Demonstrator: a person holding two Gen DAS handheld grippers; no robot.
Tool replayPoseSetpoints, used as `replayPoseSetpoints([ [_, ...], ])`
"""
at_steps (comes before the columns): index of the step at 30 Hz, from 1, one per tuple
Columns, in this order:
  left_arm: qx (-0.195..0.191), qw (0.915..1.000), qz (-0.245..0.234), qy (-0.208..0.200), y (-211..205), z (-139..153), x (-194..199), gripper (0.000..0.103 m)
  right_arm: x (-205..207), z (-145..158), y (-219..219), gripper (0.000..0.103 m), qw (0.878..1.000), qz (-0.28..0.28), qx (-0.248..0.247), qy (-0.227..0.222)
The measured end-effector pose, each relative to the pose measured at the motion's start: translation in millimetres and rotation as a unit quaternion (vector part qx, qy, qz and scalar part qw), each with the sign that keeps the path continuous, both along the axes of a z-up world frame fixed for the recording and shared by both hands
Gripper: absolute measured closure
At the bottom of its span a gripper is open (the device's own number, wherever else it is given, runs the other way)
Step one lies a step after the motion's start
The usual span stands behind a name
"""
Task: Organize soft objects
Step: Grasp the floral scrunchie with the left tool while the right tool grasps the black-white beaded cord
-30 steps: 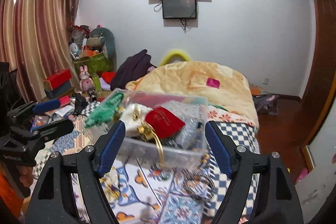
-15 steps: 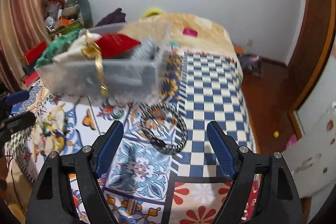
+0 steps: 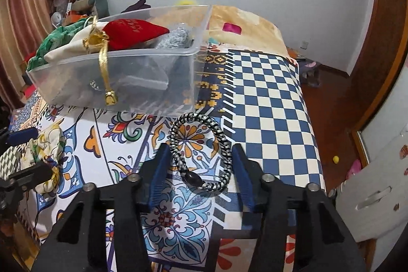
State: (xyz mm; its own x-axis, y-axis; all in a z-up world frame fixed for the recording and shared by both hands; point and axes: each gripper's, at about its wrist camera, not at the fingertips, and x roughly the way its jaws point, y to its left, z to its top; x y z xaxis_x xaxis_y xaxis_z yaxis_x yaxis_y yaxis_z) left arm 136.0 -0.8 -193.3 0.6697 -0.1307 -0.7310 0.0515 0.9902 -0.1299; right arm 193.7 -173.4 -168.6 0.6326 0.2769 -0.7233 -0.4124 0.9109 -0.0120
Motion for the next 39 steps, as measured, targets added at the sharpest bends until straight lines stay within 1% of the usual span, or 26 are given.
replayPoseSetpoints([
  [1, 0.005, 1.0, 0.001, -0.005, -0.7, 0.4, -1.4, 0.02, -1.5, 0.2, -0.2, 0.069, 1.0, 0.002, 0.001, 0.0],
  [3, 0.003, 1.0, -0.002, -0.005, -1.9, 0.6, -3.0, 0.03, -2.6, 0.8, -1.0, 0.081, 1.0, 0.004, 0.003, 0.002],
  [4, -0.001, 1.0, -0.006, -0.007, -1.8, 1.5, -5.0, 0.034, -2.8, 0.7, -1.9, 0.084, 1.0, 0.005, 0.005, 0.002],
  [5, -0.004, 0.9999, -0.01, -0.007, -1.3, 2.7, -6.4, 0.041, -3.4, 0.8, -2.4, 0.088, 1.0, 0.006, 0.009, 0.004],
  [6, -0.006, 0.9999, -0.015, -0.006, -1.0, 3.4, -8.2, 0.047, -4.6, 0.8, -2.2, 0.09, 1.0, 0.007, 0.012, 0.005],
  [7, -0.008, 0.9998, -0.019, -0.006, -0.4, 4.7, -10.3, 0.05, -6.9, 1.4, -2.7, 0.09, 1.0, 0.009, 0.015, 0.005],
  [8, -0.01, 0.9997, -0.023, -0.005, 1.2, 6.0, -12.7, 0.057, -8.3, 1.3, -2.3, 0.09, 1.0, 0.01, 0.016, 0.005],
  [9, -0.012, 0.9995, -0.027, -0.005, 1.0, 7.4, -14.4, 0.061, -10.0, 1.7, -2.2, 0.09, 1.0, 0.012, 0.017, 0.005],
  [14, -0.015, 0.9992, -0.029, -0.024, 9.0, 24.6, -26.0, 0.071, -24.0, 15.9, -3.3, 0.09, 0.999, 0.023, 0.031, -0.01],
  [20, -0.02, 0.9976, -0.023, -0.062, 20.4, 54.2, -34.4, 0.071, -36.4, 45.0, -2.2, 0.09, 0.997, 0.038, 0.055, -0.042],
  [22, -0.025, 0.9973, -0.025, -0.065, 22.0, 58.3, -35.3, 0.07, -41.0, 52.6, -0.8, 0.09, 0.996, 0.044, 0.061, -0.05],
  [23, -0.025, 0.9975, -0.027, -0.06, 22.0, 57.4, -33.5, 0.064, -42.8, 55.6, 0.1, 0.09, 0.995, 0.047, 0.064, -0.053],
  [24, -0.026, 0.9979, -0.028, -0.052, 20.6, 54.4, -32.0, 0.05, -44.0, 57.6, 0.6, 0.09, 0.995, 0.05, 0.067, -0.056],
  [25, -0.027, 0.9982, -0.027, -0.045, 18.8, 50.4, -31.0, 0.042, -45.9, 59.7, 1.6, 0.09, 0.995, 0.053, 0.068, -0.059],
  [26, -0.025, 0.9984, -0.026, -0.042, 15.4, 46.4, -30.0, 0.031, -43.7, 61.0, 2.3, 0.09, 0.994, 0.054, 0.069, -0.06],
  [27, -0.018, 0.9987, -0.027, -0.039, 11.1, 41.5, -30.6, 0.028, -44.6, 61.8, 2.8, 0.09, 0.994, 0.056, 0.07, -0.061],
  [30, 0.005, 0.9989, -0.041, -0.021, -4.7, 27.8, -25.9, 0.027, -42.4, 60.0, 3.6, 0.09, 0.994, 0.059, 0.074, -0.059],
  [34, 0.018, 0.9988, -0.045, 0.001, -15.5, 10.4, -18.7, 0.028, -42.0, 59.2, 3.1, 0.09, 0.994, 0.058, 0.081, -0.055],
  [36, 0.02, 0.9988, -0.046, 0.0, -17.0, 6.1, -19.2, 0.044, -43.5, 59.6, 1.1, 0.09, 0.993, 0.057, 0.084, -0.054],
  [37, 0.029, 0.9986, -0.044, -0.008, -18.2, 6.3, -20.5, 0.048, -43.7, 60.0, 0.9, 0.09, 0.993, 0.057, 0.086, -0.054],
  [38, 0.03, 0.9983, -0.049, -0.009, -19.1, 6.1, -20.6, 0.062, -44.5, 60.6, -0.3, 0.09, 0.993, 0.057, 0.088, -0.053],
  [39, 0.028, 0.9983, -0.049, -0.009, -19.7, 6.1, -19.5, 0.071, -44.2, 60.7, -0.4, 0.09, 0.993, 0.058, 0.09, -0.053],
])
